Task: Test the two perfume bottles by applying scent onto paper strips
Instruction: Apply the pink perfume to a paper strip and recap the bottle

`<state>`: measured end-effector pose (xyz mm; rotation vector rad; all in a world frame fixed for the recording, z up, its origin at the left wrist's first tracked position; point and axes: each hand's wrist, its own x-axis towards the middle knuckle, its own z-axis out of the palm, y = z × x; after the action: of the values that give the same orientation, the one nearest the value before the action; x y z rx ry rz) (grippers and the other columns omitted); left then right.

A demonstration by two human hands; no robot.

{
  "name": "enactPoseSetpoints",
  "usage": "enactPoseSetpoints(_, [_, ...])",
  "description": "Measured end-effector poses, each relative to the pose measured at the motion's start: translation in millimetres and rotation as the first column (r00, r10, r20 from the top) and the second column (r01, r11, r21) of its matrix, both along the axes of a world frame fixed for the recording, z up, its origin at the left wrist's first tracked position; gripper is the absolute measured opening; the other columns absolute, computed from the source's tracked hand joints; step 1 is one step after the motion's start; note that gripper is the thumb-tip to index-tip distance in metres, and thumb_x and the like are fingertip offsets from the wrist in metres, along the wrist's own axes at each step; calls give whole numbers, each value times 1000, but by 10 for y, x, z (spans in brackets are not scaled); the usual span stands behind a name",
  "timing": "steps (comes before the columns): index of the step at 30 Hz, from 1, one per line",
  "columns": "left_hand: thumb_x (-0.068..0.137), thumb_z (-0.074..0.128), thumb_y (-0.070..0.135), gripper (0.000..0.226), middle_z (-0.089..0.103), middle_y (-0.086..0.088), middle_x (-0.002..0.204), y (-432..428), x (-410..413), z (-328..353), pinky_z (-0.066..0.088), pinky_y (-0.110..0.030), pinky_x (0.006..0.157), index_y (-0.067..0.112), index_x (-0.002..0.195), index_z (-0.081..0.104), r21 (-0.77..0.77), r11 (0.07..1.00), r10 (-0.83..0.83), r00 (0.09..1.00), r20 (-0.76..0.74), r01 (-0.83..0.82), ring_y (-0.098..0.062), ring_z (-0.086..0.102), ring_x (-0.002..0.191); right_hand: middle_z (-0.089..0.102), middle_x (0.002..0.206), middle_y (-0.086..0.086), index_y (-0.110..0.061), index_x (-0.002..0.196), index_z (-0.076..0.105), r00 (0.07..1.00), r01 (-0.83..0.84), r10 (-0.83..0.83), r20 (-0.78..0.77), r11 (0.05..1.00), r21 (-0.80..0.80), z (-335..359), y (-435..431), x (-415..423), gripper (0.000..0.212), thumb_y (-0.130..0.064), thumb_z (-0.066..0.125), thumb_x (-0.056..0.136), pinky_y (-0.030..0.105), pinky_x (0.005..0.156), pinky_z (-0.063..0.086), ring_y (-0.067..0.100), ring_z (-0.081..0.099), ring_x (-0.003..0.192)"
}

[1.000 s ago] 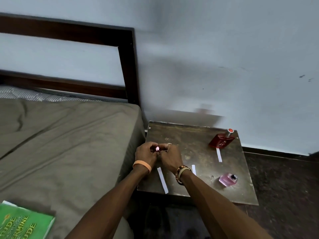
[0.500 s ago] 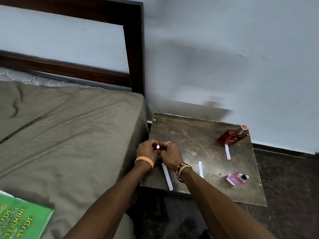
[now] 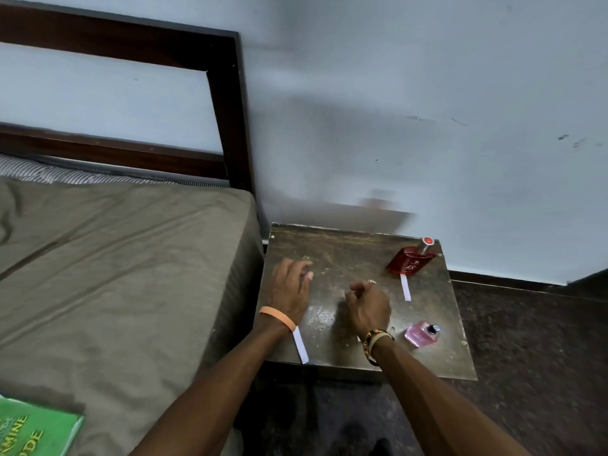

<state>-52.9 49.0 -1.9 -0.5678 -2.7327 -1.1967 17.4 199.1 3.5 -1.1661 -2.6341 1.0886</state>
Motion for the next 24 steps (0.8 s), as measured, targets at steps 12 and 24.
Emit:
enactPoseSetpoints(12, [82,64,31,21,63,-12,100,968,449,-317,43,-31,80,13,93,67,-272,917,-169,903,396,291,-27,56,97,72,84,-2,-17,78,72,997,-36,43,63,992,-120,-196,402,510,7,-14,77,74,26,75,51,14,66,82])
enactPoseSetpoints(24, [77,73,23,17,71,-6,95,981,381,-323,50,-30,77,14,92,73,-236,947,-92,887,453,219,-22,64,90,71,80,-3,-18,73,70,991,-87,97,87,989,-116,-254,440,500,14,-11,80,66,30,73,53,16,65,79])
